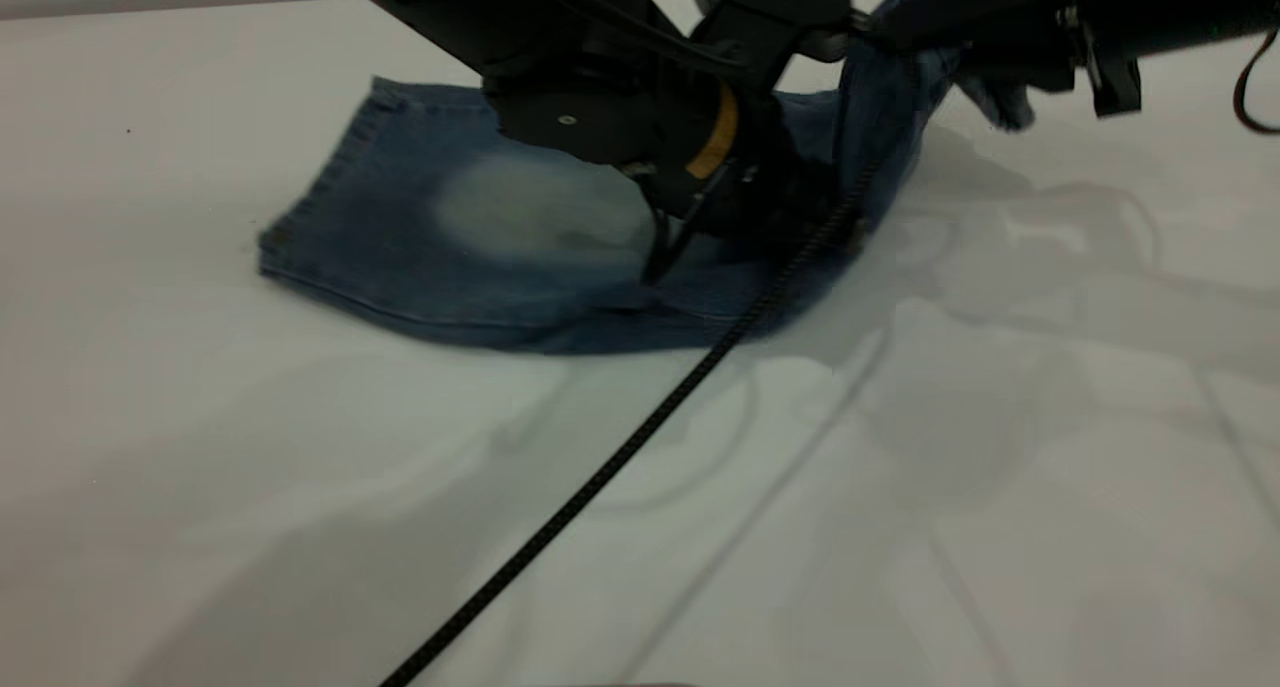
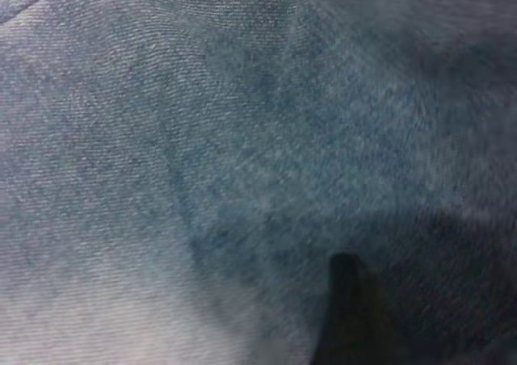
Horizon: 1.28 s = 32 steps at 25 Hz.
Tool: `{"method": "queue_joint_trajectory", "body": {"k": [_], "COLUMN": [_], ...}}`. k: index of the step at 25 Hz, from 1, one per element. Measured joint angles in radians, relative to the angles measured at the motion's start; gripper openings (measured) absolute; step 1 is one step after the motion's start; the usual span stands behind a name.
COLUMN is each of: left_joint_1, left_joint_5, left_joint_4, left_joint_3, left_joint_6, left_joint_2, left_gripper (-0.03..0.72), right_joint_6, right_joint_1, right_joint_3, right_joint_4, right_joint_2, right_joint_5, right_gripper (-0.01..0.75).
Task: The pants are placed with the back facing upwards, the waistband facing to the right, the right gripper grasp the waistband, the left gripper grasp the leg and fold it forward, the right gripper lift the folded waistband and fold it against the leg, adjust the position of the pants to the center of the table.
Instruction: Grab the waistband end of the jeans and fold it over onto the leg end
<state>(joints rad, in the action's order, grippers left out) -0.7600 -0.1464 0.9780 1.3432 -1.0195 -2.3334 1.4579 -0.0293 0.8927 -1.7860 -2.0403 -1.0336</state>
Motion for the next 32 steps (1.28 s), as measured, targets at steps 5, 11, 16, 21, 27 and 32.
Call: {"method": "queue_joint_trajectory", "body": {"k": [5, 11, 16, 21, 27, 32], "left_joint_1": [-0.022, -0.023, -0.019, -0.019, -0.019, -0.013], "left_joint_5": [0.021, 0.236, 0.316, 0.262, 0.119, 0.234], "left_joint_4": [0.028, 0.111, 0.106, 0.095, 0.100, 0.101], "left_joint_3": [0.000, 0.000, -0.005, -0.050, -0.065, -0.068], "left_joint_6": [-0.019, 0.031, 0.040, 0.031, -0.056, -0.051], "left_joint_2": [0.006, 0.085, 0.091, 0.085, 0.072, 0.105], "left_gripper": [0.444, 0.444, 0.428, 0.398, 0.396, 0.396], "right_joint_6": [0.036, 0.047, 0.082, 0.088, 0.090, 0.090], "right_joint_1": [-0.011, -0.035, -0.066, -0.086, -0.086, -0.086], "right_joint_3": [0.002, 0.010, 0.010, 0.010, 0.010, 0.010], "right_joint_4": [0.016, 0.017, 0.017, 0.016, 0.014, 0.033], "right_joint_2": [0.035, 0.067, 0.110, 0.151, 0.173, 0.173], "right_joint_5": [-0.034, -0.088, -0.092, -0.095, -0.096, -0.096], "right_gripper": [0.044, 0.044, 0.044, 0.044, 0.044, 0.044]}}
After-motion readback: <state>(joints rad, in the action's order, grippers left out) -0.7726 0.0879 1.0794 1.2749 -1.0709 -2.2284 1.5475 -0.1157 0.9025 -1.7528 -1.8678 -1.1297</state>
